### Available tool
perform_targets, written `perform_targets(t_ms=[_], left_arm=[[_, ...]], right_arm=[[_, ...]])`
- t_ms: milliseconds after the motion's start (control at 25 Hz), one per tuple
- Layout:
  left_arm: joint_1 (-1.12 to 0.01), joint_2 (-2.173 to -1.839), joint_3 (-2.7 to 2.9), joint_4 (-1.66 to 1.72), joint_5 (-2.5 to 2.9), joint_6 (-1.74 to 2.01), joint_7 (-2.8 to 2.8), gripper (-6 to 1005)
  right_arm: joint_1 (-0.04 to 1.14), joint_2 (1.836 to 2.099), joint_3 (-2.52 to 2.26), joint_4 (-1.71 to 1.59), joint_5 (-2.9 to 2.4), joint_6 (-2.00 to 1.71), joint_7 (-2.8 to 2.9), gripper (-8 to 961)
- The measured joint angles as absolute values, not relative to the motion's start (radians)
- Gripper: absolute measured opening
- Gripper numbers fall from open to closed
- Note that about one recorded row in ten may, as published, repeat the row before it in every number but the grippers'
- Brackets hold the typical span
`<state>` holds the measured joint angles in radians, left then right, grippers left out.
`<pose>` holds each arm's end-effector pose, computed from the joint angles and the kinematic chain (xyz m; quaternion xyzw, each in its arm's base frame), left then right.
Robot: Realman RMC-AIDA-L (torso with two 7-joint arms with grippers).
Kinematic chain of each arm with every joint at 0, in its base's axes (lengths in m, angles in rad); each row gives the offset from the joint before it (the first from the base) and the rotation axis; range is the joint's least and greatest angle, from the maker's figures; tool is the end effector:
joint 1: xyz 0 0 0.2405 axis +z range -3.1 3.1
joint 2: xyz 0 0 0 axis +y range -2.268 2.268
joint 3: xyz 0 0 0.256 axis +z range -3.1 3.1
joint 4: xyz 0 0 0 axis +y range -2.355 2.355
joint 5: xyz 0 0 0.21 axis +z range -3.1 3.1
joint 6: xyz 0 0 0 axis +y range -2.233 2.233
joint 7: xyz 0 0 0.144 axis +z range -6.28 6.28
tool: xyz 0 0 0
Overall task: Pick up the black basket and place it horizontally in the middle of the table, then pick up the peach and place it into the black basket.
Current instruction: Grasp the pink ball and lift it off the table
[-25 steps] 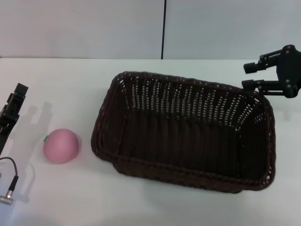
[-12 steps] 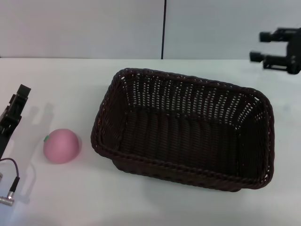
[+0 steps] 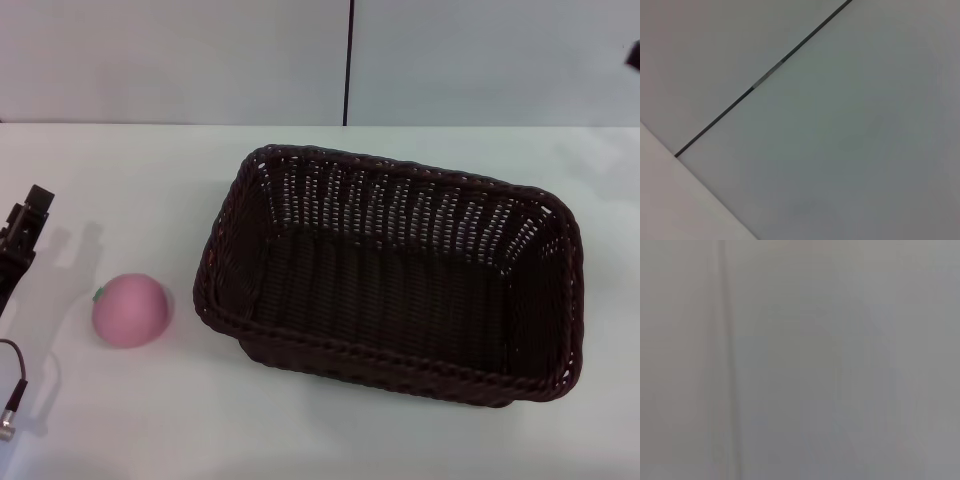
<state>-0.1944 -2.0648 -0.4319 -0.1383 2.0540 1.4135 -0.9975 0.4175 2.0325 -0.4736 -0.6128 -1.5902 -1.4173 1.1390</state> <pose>-0.3656 0.2302 -0.0173 -0.5521 -0.4961 -0.5151 0.4286 0.3117 0.3422 0.0876 -0.8133 0.2046 0.3588 0.4099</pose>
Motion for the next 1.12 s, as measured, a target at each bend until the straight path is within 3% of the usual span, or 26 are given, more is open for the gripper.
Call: perform_targets(t_ms=[520,720,960,1120], left_arm=[[-0.218,-2.063,-0.443,-0.114,2.048,1.429,-0.872,435],[-0.222,-2.063,-0.452,-0.114,2.047,1.463,-0.748,495],[-0.221,-2.063,-0.477,-0.107,2.045,1.514,-0.672,655],[-0.219,-2.063,-0.484,-0.101,2.045,1.53,-0.633,649]], right_arm=[[0.374,2.052,-0.349,-0.467,-1.49,-1.411,1.098,622],[0.369,2.064,-0.316,-0.454,-1.488,-1.409,1.091,622],[0.366,2.067,-0.236,-0.407,-1.484,-1.408,1.083,623],[0.357,2.068,-0.208,-0.39,-1.479,-1.411,1.083,623]])
